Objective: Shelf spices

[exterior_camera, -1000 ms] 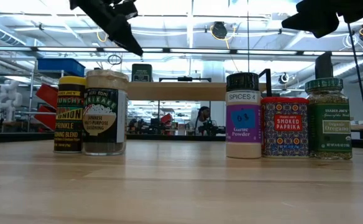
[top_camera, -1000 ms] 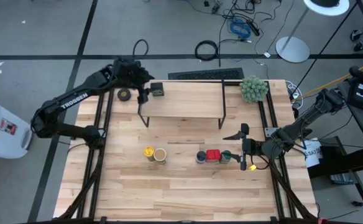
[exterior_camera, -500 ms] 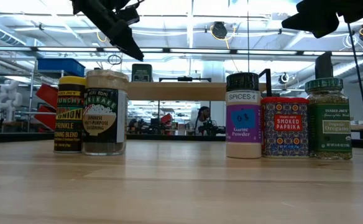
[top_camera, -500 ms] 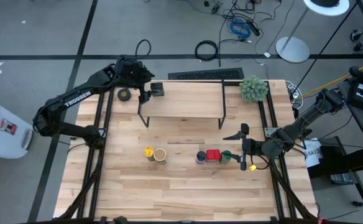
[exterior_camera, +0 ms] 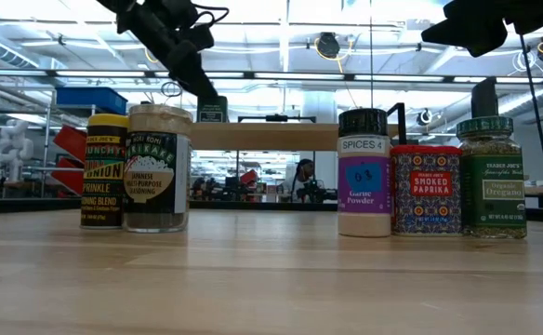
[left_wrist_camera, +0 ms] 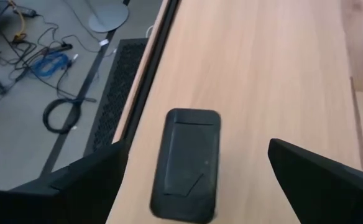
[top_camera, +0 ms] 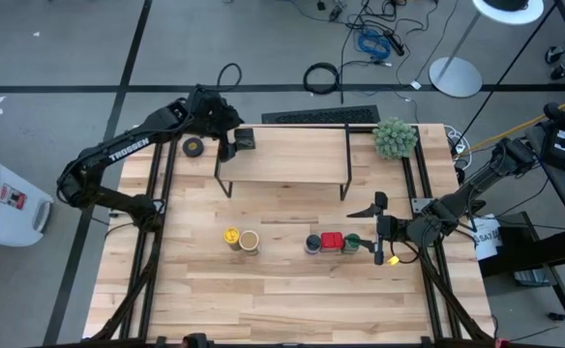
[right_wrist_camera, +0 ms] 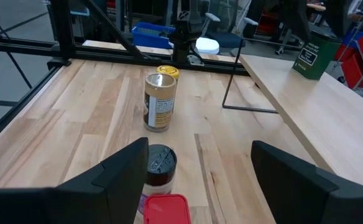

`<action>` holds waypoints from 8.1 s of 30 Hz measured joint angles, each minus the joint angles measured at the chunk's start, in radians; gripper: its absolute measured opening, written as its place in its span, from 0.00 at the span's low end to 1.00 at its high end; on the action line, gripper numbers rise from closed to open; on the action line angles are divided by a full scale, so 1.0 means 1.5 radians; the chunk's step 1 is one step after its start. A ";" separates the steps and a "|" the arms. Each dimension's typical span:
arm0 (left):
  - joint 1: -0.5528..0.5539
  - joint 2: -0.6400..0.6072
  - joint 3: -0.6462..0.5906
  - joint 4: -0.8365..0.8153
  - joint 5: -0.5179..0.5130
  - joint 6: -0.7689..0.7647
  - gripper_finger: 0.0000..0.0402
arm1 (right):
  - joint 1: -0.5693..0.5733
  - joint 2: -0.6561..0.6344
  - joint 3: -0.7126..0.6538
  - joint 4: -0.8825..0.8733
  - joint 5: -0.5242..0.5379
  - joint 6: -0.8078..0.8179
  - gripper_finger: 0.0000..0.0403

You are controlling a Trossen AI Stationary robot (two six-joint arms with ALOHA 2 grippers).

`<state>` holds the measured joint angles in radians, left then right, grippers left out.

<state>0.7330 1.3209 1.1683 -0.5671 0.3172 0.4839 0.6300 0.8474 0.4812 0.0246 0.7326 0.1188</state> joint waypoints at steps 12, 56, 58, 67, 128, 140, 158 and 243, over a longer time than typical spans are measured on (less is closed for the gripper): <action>0.008 0.001 0.000 -0.002 0.005 0.013 0.99 | 0.000 0.000 0.000 0.000 0.000 0.000 0.68; 0.009 0.001 0.000 -0.032 0.002 0.015 0.81 | 0.000 0.000 0.000 0.001 0.000 0.000 0.68; 0.009 0.001 0.000 -0.030 0.002 0.015 0.80 | 0.000 0.000 0.000 0.001 0.000 0.000 0.68; 0.009 0.001 0.000 -0.032 0.001 0.016 0.65 | 0.000 0.000 0.000 0.001 0.000 0.000 0.68; -0.024 0.001 0.000 -0.039 0.022 -0.006 0.38 | 0.000 0.000 0.000 0.000 0.000 -0.005 0.68; -0.033 -0.041 -0.001 -0.048 0.020 -0.022 0.38 | 0.000 0.000 0.000 0.000 0.000 -0.005 0.68; -0.168 -0.199 -0.001 -0.180 0.036 -0.142 0.38 | 0.000 0.000 0.000 0.000 0.000 -0.005 0.68; -0.920 -0.279 -0.505 0.029 -0.601 -0.738 0.38 | 0.000 0.010 0.000 0.001 -0.001 0.018 0.68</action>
<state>-0.6476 0.9028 0.4111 -0.5231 -0.5850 -0.6228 0.6300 0.8627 0.4808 0.0254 0.7319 0.1452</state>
